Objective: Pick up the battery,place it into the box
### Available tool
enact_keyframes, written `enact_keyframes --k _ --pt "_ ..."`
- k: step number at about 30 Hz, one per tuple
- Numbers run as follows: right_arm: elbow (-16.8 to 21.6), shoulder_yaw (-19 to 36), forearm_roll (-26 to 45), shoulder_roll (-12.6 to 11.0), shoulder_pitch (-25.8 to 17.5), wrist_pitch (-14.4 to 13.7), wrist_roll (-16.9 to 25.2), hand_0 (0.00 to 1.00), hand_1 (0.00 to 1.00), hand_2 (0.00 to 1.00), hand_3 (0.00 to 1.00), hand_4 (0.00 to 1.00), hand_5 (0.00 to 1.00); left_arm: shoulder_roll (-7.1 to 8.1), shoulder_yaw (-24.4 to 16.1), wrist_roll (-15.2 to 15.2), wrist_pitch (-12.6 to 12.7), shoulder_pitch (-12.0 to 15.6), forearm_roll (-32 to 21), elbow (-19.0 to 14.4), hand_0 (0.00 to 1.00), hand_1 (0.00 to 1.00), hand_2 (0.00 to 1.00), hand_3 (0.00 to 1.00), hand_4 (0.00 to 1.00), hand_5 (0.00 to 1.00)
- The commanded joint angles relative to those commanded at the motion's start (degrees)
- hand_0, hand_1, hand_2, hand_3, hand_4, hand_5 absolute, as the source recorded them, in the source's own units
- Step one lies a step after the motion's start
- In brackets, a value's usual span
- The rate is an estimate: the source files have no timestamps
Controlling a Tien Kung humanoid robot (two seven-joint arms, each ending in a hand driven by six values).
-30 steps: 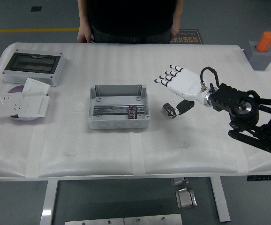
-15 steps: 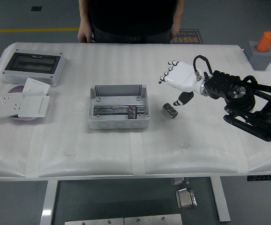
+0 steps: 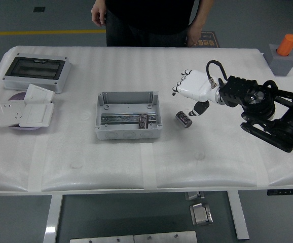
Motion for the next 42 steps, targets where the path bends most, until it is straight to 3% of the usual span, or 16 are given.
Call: enact_keyframes --k 14,42 --pt "-1.6 1.2 -0.5 0.7 -2.1 2.0 0.7 0.911 0.748 0.752 0.788 0.882 0.273 -0.08 0.5 -0.3 0.2 -0.1 -0.2 0.0 0.623 0.639 0.442 0.580 0.400 0.390" --pt "-5.3 0.6 2.8 3.2 -5.4 -0.1 -1.2 0.918 0.750 0.754 0.785 0.877 0.283 -0.15 1.9 -1.1 0.6 -0.9 -1.5 0.0 0.624 0.640 0.443 0.582 0.399 0.385"
